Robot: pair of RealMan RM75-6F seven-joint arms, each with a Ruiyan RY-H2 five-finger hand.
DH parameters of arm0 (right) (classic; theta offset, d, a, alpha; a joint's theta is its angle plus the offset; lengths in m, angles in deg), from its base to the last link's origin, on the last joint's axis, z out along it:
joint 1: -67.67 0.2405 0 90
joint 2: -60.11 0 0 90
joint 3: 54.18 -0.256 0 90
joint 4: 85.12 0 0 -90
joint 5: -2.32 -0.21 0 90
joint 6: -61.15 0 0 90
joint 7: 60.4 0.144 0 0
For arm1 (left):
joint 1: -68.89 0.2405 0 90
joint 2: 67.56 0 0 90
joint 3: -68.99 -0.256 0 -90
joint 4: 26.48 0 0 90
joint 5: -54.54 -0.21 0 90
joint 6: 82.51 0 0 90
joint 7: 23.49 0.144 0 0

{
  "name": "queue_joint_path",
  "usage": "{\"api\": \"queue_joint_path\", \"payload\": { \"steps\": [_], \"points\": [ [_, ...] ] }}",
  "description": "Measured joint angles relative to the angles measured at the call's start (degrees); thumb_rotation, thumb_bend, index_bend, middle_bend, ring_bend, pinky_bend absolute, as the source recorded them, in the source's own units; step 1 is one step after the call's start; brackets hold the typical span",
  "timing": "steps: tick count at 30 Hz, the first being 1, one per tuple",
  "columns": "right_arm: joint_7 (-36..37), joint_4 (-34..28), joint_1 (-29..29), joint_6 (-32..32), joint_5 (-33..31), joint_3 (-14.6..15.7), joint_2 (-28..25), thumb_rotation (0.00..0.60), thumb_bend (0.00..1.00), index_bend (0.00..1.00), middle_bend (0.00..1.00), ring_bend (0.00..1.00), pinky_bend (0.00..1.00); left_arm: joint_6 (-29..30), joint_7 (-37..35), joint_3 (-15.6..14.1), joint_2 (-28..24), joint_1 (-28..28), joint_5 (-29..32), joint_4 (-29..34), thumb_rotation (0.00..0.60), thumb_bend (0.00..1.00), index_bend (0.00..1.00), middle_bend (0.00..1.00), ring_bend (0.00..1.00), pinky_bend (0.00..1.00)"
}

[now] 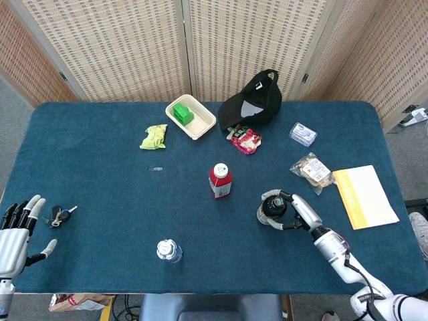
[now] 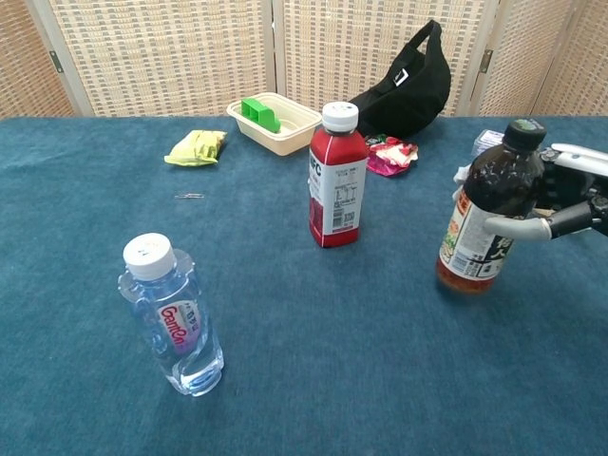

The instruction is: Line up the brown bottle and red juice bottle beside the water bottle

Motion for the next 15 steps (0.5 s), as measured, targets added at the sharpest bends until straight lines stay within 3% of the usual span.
{"api": "queue_joint_path", "payload": {
  "steps": [7, 15],
  "points": [
    [-0.07, -6.48, 3.18, -0.07, 4.77, 1.83, -0.78, 0.6, 0.44, 0.5, 0.43, 0.28, 0.28, 0.24, 0.45, -0.05, -0.27, -0.1, -0.76, 0.62, 0.6, 0.22, 0.1, 0.06, 0.06, 0.03],
    [0.26, -6.5, 8.3, -3.9, 6.05, 2.37, 4.47, 0.6, 0.44, 0.5, 0.43, 0.28, 0.28, 0.94, 0.77, -0.32, -0.57, 0.38, -1.2, 1.08, 0.6, 0.22, 0.1, 0.06, 0.06, 0.03]
  ]
}}
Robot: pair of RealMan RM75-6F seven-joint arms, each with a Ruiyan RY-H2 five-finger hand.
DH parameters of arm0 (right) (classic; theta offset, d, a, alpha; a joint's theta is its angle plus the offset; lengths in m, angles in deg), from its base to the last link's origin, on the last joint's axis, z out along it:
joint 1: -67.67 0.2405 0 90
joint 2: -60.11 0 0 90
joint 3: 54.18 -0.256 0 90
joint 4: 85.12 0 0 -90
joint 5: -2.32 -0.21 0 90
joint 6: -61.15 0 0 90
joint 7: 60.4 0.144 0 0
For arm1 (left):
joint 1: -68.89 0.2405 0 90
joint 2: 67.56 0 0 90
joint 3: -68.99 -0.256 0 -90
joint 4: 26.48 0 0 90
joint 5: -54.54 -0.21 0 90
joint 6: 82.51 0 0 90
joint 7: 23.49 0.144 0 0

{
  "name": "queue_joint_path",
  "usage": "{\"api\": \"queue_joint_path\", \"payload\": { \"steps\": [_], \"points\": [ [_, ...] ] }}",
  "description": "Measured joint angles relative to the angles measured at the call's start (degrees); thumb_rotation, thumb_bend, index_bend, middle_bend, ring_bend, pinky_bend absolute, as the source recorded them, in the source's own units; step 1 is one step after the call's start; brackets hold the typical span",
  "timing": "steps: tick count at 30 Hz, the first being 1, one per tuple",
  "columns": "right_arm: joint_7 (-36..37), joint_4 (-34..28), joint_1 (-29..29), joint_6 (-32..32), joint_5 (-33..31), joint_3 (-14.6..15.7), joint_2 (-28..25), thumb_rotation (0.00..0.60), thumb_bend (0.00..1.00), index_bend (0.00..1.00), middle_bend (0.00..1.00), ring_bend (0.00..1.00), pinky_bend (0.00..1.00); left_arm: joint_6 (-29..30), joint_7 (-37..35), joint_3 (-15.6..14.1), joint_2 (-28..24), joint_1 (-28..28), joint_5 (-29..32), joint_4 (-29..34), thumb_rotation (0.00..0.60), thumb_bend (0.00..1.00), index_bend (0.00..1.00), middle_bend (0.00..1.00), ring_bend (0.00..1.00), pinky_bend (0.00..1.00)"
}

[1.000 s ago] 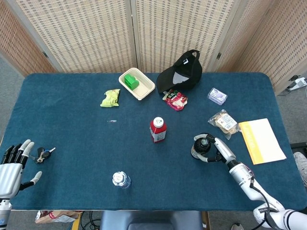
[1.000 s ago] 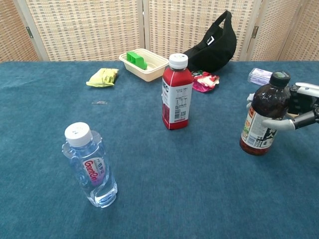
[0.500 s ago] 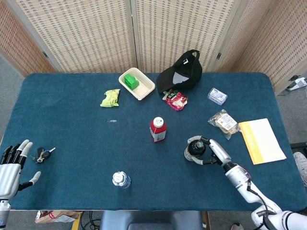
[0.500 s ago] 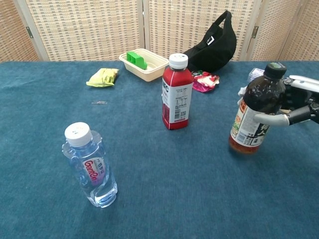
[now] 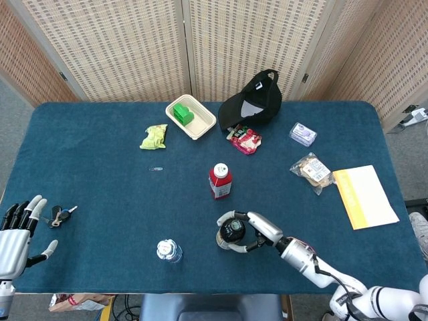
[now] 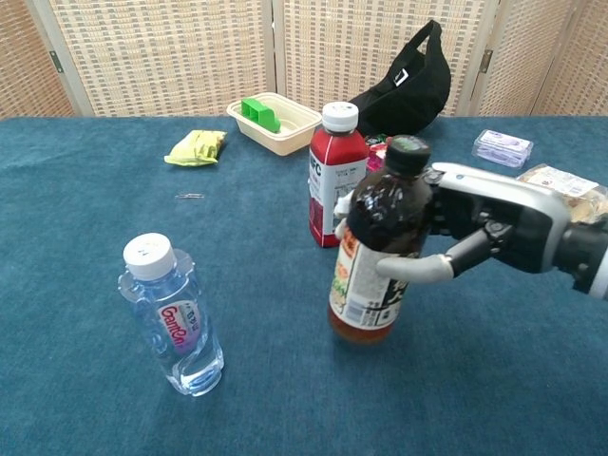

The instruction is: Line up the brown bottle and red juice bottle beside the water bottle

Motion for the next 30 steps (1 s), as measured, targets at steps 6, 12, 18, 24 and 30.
{"api": "queue_joint_path", "payload": {
  "steps": [6, 12, 18, 24, 30],
  "points": [
    [-0.52, 2.12, 2.49, -2.2, 0.04, 0.55, 4.31, 0.6, 0.44, 0.5, 0.43, 0.28, 0.28, 0.43, -0.27, -0.1, 0.0, 0.39, -0.05, -0.21, 0.6, 0.22, 0.1, 0.06, 0.06, 0.03],
    [-1.35, 3.27, 4.01, -2.6, 0.53, 2.07, 5.64, 0.6, 0.41, 0.5, 0.42, 0.28, 0.28, 0.33, -0.51, -0.11, 0.04, 0.49, 0.11, -0.54, 0.6, 0.22, 0.1, 0.06, 0.06, 0.03],
    [-2.9, 3.51, 4.89, -1.95, 1.61, 3.43, 5.22, 0.6, 0.33, 0.49, 0.39, 0.27, 0.28, -0.07, -0.71, -0.09, 0.43, 0.27, 0.01, -0.89, 0.6, 0.22, 0.1, 0.06, 0.06, 0.03],
    [-3.44, 3.68, 5.8, -0.65, 3.03, 4.56, 4.46, 0.6, 0.15, 0.3, 0.23, 0.13, 0.18, 0.02, -0.82, -0.03, 0.51, 0.31, 0.02, -1.08, 0.6, 0.22, 0.1, 0.06, 0.06, 0.03],
    [-4.25, 2.98, 6.02, 2.25, 3.91, 4.83, 2.9, 0.6, 0.11, 0.16, 0.15, 0.06, 0.13, 0.05, -0.84, -0.02, 0.47, 0.29, -0.21, -1.11, 0.6, 0.22, 0.1, 0.06, 0.06, 0.03]
  ]
}}
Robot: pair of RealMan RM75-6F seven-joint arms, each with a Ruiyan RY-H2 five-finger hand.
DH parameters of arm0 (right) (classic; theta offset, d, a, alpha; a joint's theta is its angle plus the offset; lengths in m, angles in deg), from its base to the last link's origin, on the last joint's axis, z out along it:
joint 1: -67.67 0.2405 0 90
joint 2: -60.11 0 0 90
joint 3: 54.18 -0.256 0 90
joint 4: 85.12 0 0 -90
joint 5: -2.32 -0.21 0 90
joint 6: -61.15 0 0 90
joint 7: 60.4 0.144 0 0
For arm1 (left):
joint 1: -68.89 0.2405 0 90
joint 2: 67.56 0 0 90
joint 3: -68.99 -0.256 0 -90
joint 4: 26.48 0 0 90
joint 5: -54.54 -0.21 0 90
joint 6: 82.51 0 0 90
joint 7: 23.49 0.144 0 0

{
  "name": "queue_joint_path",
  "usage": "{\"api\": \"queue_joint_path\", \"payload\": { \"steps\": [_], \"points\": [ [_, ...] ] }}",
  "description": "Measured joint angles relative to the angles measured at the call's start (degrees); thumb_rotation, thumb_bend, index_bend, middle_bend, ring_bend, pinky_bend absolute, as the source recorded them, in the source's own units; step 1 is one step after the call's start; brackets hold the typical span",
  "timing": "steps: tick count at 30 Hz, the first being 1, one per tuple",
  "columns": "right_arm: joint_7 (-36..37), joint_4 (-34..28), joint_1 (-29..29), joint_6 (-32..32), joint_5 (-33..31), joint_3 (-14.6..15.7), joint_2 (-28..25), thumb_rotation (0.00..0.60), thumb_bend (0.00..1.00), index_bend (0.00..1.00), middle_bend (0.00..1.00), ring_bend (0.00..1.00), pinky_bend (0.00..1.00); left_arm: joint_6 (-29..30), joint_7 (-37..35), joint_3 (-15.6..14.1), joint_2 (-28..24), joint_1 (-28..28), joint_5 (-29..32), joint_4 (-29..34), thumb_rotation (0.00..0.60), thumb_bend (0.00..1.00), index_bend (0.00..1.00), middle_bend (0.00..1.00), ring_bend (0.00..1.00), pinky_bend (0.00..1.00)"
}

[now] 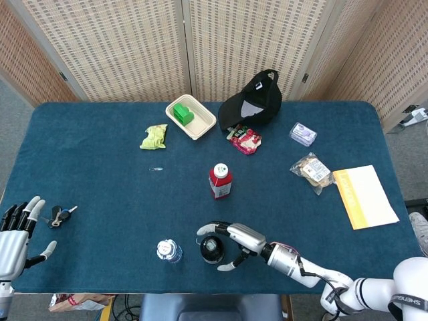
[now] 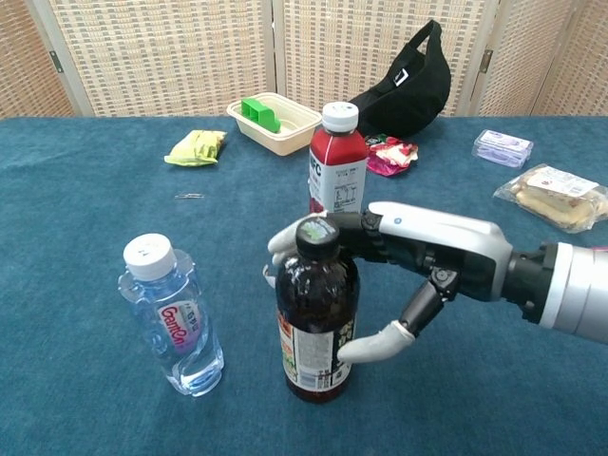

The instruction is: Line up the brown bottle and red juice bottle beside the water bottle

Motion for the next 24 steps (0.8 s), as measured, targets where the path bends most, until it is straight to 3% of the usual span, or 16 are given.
{"api": "queue_joint_path", "payload": {
  "steps": [13, 16, 20, 24],
  "points": [
    [-8.35, -9.76, -2.79, 10.94, -0.09, -1.99, -11.85, 0.6, 0.11, 0.16, 0.19, 0.06, 0.12, -0.8, 0.56, 0.33, 0.41, -0.91, -0.39, 0.33, 0.6, 0.22, 0.1, 0.06, 0.06, 0.03],
    [-11.6, -11.0, -4.13, 12.49, -2.21, -3.44, -13.66, 0.6, 0.1, 0.16, 0.19, 0.06, 0.12, -1.11, 0.79, 0.37, 0.58, -1.2, -0.47, 0.49, 0.6, 0.22, 0.1, 0.06, 0.06, 0.03],
    [-15.3, -10.9, -5.53, 13.13, -6.57, -5.76, -14.27, 0.6, 0.0, 0.16, 0.19, 0.06, 0.12, -1.38, 1.07, 0.36, 0.59, -1.42, -0.56, 0.6, 0.6, 0.22, 0.1, 0.06, 0.06, 0.03],
    [-16.56, -9.14, -5.97, 12.24, -10.68, -7.82, -13.88, 0.6, 0.0, 0.14, 0.16, 0.04, 0.11, -1.31, 1.36, 0.37, 0.59, -1.43, -0.5, 0.88, 0.6, 0.22, 0.1, 0.06, 0.06, 0.03]
  ]
}}
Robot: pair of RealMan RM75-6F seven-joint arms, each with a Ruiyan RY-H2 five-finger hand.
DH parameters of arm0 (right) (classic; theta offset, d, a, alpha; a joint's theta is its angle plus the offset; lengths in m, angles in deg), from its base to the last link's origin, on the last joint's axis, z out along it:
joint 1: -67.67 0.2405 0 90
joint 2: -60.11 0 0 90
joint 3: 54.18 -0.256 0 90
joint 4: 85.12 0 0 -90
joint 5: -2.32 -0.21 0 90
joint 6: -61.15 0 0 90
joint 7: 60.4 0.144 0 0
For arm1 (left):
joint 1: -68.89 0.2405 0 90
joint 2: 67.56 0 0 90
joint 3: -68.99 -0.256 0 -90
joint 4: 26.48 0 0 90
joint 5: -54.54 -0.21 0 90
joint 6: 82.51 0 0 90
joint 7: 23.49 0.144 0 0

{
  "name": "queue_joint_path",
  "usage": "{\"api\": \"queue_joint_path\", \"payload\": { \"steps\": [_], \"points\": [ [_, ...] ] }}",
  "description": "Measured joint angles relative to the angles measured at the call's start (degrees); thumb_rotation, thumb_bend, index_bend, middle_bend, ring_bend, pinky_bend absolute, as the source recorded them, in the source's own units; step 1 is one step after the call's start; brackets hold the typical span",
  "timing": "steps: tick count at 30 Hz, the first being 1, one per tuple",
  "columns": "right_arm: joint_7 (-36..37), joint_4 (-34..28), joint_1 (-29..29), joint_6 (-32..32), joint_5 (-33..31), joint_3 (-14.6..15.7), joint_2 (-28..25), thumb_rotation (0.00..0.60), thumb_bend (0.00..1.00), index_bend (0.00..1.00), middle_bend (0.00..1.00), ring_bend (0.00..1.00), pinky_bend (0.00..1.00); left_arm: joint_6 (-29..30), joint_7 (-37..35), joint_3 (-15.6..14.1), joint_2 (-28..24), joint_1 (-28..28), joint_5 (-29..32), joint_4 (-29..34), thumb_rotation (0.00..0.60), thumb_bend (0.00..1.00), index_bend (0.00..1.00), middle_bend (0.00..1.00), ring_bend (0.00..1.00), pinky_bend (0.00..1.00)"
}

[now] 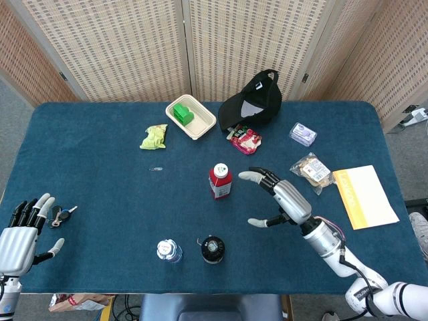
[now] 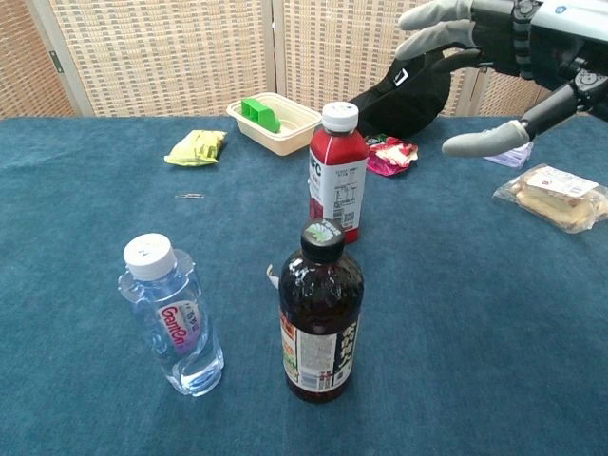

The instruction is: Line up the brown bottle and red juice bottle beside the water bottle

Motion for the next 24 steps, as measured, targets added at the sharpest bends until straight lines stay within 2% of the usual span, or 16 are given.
{"api": "queue_joint_path", "payload": {
  "steps": [3, 8, 14, 24],
  "points": [
    [0.12, 1.68, 0.4, -2.51, -2.06, -1.0, 0.46, 0.6, 0.0, 0.08, 0.09, 0.0, 0.08, -0.05, 0.16, -0.05, -0.08, 0.03, 0.12, 0.28, 0.6, 0.22, 0.1, 0.06, 0.06, 0.03],
    [3.17, 5.93, 2.12, -7.65, -5.86, -3.14, 3.2, 0.6, 0.0, 0.04, 0.07, 0.0, 0.08, 0.02, 0.41, -0.09, -0.18, 0.05, 0.11, 0.52, 0.6, 0.22, 0.1, 0.06, 0.06, 0.03],
    [7.34, 11.77, 4.5, -11.63, -8.08, -5.44, 8.62, 0.6, 0.0, 0.04, 0.07, 0.0, 0.08, 0.39, 0.13, -0.12, -0.44, 0.29, 0.16, 0.58, 0.6, 0.22, 0.1, 0.06, 0.06, 0.03],
    [12.62, 22.45, 8.59, -17.91, -9.33, -7.09, 16.78, 0.6, 0.0, 0.04, 0.07, 0.0, 0.08, 0.81, -0.39, -0.29, -0.71, 0.56, -0.07, 0.54, 0.6, 0.22, 0.1, 0.06, 0.06, 0.03]
  ]
}}
